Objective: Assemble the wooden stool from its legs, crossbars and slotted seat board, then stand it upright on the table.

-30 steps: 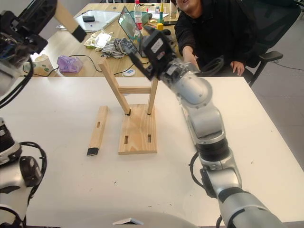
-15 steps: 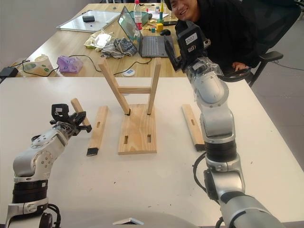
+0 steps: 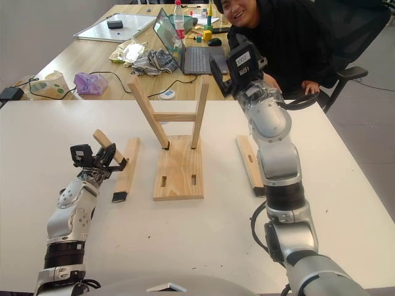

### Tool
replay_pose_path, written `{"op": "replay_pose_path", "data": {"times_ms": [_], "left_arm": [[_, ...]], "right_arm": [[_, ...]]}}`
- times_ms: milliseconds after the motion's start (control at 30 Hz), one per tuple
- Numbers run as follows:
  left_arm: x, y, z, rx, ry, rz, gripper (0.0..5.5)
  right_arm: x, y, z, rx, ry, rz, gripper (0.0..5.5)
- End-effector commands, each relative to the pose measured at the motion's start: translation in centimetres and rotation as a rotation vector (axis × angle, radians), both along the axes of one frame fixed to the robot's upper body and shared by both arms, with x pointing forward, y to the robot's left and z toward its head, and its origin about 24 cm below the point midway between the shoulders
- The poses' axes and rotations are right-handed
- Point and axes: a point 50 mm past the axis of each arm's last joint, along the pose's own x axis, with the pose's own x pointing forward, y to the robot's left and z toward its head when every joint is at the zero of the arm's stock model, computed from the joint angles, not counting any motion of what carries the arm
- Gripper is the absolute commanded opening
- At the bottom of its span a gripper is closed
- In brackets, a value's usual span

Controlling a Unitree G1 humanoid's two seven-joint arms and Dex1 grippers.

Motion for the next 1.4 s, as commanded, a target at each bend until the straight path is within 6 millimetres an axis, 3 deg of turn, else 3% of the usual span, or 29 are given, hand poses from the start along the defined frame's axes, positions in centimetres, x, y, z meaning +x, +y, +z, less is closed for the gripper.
{"op": "replay_pose_path", "data": {"times_ms": [33,133,333,567,700,1067,1400], "left_arm": [[0.5,-0.8,-0.3,-0.024,-0.026,-0.012,0.38],[1.0,-1.1,0.5,-0.044,-0.065,-0.008,0.38],[0.9,-0.3,-0.2,-0.004,-0.053,0.036,0.38],[-0.1,-0.6,-2.5,0.000,-0.002,0.058,0.38],[0.4,-0.3,-1.1,-0.028,-0.051,0.087,0.38],[0.3,-0.9,-0.1,-0.085,-0.067,0.091,0.38],[-0.9,-0.7,-2.2,0.041,-0.020,0.105,0.38]], "right_arm": [[0.0,0.4,-0.1,-0.017,-0.002,0.027,3.29],[0.0,0.3,-0.2,-0.019,0.004,0.026,3.29],[0.0,0.3,-0.5,-0.014,0.014,0.023,3.29],[0.2,0.2,-0.3,-0.012,0.010,0.023,3.29],[0.3,0.1,-0.3,-0.013,0.012,0.021,3.29],[0.3,0.1,-0.6,-0.027,0.017,0.021,3.29],[0.2,0.3,-0.5,-0.032,0.016,0.031,3.29]]}}
